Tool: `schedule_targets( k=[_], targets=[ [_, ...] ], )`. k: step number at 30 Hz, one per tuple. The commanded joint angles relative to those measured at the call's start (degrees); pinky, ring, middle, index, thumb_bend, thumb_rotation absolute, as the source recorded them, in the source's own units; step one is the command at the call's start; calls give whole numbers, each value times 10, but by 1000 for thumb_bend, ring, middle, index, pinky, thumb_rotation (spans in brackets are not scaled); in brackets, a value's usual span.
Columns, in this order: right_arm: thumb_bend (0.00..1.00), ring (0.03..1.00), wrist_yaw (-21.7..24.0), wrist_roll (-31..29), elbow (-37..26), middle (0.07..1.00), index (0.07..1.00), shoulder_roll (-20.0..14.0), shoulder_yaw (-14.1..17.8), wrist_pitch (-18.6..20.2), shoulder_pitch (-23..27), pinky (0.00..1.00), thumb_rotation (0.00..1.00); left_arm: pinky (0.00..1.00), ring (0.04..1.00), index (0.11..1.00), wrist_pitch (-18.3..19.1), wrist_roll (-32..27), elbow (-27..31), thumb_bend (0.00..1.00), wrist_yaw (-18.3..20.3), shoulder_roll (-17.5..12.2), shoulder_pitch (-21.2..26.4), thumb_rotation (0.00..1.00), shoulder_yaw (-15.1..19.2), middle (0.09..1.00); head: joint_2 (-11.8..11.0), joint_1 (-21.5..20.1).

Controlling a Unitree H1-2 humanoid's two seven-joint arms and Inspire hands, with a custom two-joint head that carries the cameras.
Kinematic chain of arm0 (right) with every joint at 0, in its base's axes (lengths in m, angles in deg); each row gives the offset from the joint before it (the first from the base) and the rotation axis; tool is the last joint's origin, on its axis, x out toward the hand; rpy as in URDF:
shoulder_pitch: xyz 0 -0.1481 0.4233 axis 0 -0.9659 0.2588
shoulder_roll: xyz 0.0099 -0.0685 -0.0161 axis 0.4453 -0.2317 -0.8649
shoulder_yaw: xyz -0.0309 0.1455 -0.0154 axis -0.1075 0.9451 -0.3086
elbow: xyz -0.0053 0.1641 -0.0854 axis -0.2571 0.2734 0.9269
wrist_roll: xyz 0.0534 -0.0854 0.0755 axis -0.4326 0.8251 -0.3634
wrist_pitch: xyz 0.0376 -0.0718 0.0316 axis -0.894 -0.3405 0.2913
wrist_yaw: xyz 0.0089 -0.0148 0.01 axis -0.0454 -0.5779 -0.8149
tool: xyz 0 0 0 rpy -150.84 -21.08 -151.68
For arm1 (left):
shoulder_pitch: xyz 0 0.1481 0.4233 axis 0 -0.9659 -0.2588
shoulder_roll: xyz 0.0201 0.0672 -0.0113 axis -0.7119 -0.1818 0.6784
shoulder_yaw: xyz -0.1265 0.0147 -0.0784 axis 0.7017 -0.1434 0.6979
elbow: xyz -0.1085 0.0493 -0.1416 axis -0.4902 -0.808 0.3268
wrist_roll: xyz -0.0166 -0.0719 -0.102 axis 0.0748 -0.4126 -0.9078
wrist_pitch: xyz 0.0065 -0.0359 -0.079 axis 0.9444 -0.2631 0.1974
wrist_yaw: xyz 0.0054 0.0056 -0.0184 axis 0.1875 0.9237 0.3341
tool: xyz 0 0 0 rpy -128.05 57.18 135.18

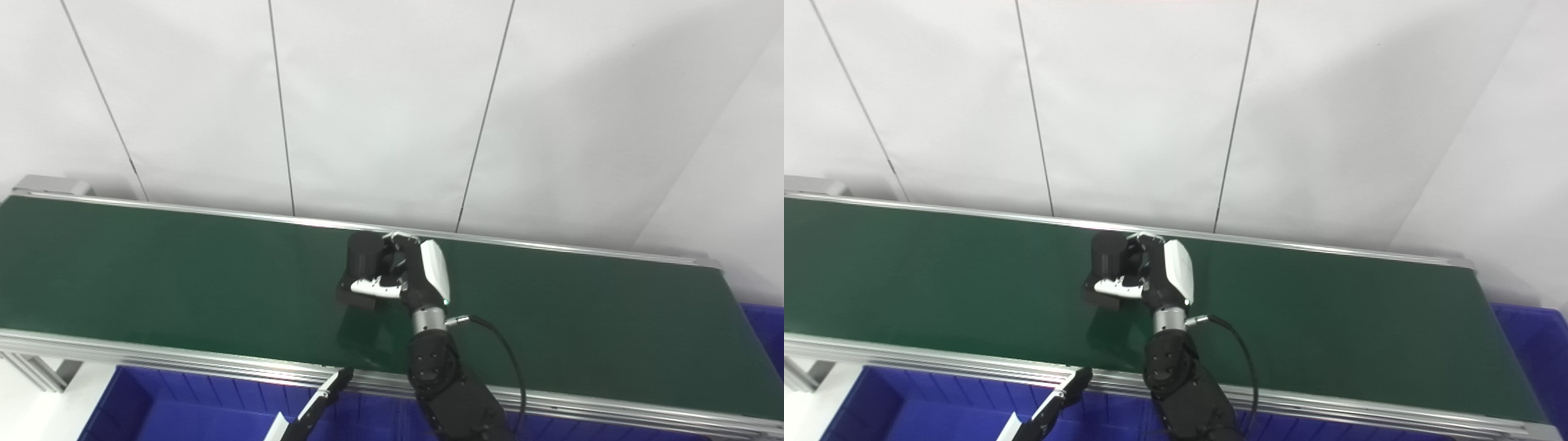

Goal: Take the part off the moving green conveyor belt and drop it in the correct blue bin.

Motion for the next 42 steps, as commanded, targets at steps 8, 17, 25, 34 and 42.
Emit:
schedule_targets(
  k=[8, 17, 25, 34, 42],
  targets=[
    [511, 428, 50, -3, -224, 526, 478, -22, 19, 15, -89, 420, 0, 917, 938, 925, -22, -29, 24, 940, 37, 13, -11, 866, 46, 944, 15, -6],
    [511, 449, 109, -9, -402, 529, 466, -46, 27, 20, -216, 446, 0, 926, 950, 942, -22, -47, 42, 896, 90, 26, -30, 864, 86, 961, 46, -13],
    [505, 523, 160, -2, -527, 524, 423, -81, 30, 27, -340, 513, 0, 943, 975, 963, -22, -90, 88, 897, 182, 41, -50, 842, 138, 981, 102, -23],
    [507, 499, 203, -11, -554, 532, 430, -151, 47, 4, -433, 478, 0, 945, 973, 962, -22, -124, 118, 907, 269, 79, -68, 843, 199, 978, 141, -11],
    [508, 516, 223, 32, -530, 520, 425, -206, 53, 13, -459, 573, 0, 954, 982, 984, -21, -145, 130, 879, 322, 98, -78, 857, 235, 993, 147, -3]
  ],
)
